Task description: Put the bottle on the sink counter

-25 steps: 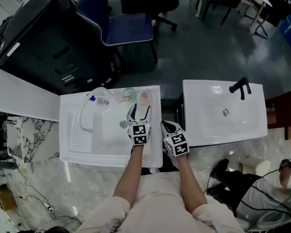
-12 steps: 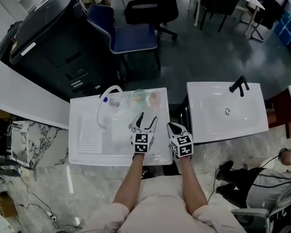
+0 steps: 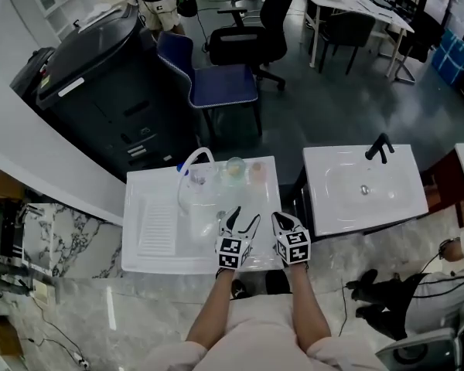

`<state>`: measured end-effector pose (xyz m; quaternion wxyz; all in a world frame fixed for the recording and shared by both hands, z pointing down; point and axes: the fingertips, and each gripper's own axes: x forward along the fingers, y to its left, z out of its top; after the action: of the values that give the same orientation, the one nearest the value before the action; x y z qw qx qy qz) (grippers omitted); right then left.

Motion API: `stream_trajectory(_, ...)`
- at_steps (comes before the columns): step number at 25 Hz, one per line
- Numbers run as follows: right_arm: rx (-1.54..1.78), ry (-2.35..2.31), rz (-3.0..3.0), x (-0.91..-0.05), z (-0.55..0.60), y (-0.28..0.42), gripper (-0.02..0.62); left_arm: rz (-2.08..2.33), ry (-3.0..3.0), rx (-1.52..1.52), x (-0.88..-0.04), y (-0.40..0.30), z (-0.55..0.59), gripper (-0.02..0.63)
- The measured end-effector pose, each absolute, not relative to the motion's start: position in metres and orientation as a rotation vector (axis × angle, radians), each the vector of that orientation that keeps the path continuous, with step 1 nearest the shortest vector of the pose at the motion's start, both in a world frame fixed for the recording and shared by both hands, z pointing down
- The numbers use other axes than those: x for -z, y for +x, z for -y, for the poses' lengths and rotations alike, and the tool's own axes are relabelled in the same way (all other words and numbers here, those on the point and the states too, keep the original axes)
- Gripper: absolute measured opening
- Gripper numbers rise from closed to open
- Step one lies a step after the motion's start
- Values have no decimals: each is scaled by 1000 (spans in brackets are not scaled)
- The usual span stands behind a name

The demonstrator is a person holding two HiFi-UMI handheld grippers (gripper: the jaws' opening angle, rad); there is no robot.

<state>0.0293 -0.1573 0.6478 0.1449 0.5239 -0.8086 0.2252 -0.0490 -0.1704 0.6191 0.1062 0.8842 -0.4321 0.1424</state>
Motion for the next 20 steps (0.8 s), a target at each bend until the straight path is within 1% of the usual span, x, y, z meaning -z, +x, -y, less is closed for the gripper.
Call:
stream_trajectory(9, -649, 1578, 2321, -648, 133, 21, 6, 1229, 2628, -406, -618, -64, 144, 263)
stream_trajectory(12, -672, 1584, 2307, -656, 123, 18, 6, 1206, 2654, -410, -620, -66, 135, 229)
stream_trajectory(14, -680, 1582, 2299, -661, 117, 17, 6, 1186, 2662, -415, -625, -68, 129, 189)
stream_trajectory(20, -644, 1547, 2317, -660, 114, 5, 6, 1171, 2671, -412, -626, -76, 124, 109)
